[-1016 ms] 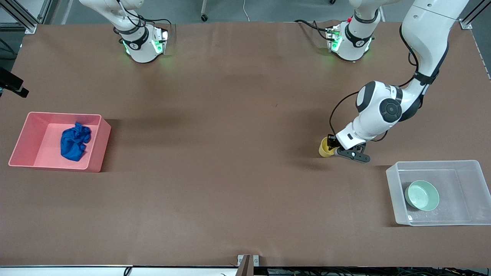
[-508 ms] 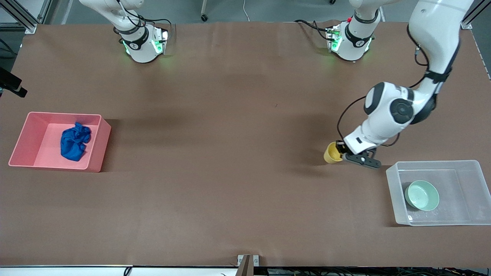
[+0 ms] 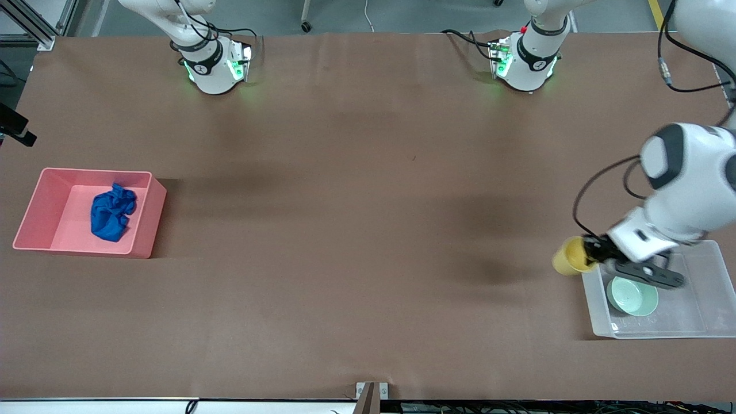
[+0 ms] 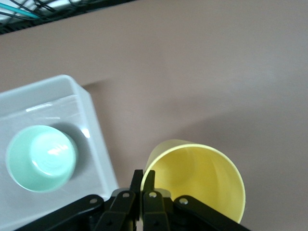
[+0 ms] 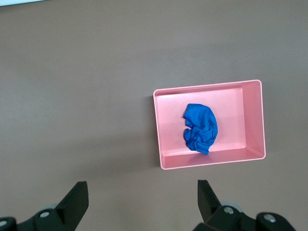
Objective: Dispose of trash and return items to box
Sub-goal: 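Grasp the yellow cup with the left gripper and carry it to the box, then lower the cup into the green bowl and open the left gripper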
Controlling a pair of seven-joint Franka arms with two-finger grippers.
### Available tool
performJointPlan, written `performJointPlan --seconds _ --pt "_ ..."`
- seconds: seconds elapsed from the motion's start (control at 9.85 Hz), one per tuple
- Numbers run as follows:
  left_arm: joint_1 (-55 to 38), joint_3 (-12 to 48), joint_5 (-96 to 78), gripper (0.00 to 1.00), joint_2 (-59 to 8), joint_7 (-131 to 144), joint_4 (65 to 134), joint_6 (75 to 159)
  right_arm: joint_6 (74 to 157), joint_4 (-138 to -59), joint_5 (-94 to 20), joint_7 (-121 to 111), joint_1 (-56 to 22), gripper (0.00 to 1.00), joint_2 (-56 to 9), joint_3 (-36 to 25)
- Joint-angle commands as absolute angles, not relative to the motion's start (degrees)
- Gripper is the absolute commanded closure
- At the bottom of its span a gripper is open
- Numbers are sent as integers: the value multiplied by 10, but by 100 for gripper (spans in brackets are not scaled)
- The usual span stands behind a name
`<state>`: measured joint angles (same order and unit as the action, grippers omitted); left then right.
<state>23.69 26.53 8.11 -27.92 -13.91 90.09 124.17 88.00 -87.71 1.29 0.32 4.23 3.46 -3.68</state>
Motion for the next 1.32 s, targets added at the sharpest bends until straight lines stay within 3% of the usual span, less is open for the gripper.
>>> performJointPlan --seconds 0.0,0.2,0.61,0.81,0.91,1.02,1.12,1.22 --pt "259 236 99 100 -397 -235 784 1233 882 -874 20 7 41 0 37 -32" --pt "252 191 99 100 -459 -279 715 1235 880 -867 19 7 39 0 37 -32" --pt "264 164 99 99 -497 -300 712 1247 881 -867 23 7 39 0 32 -33" --pt "264 163 99 90 -511 -293 711 1255 881 -867 28 8 38 0 28 -33" --pt "263 163 98 73 -512 -286 711 1259 881 -867 29 9 38 0 26 -32" --pt "264 163 98 23 -512 -274 712 1259 882 -867 30 9 38 0 22 -32" --pt "265 163 99 0 -503 -274 715 1259 882 -867 30 10 37 0 19 -32" --pt "264 164 99 0 -479 -275 715 1256 882 -867 32 9 36 0 12 -33"
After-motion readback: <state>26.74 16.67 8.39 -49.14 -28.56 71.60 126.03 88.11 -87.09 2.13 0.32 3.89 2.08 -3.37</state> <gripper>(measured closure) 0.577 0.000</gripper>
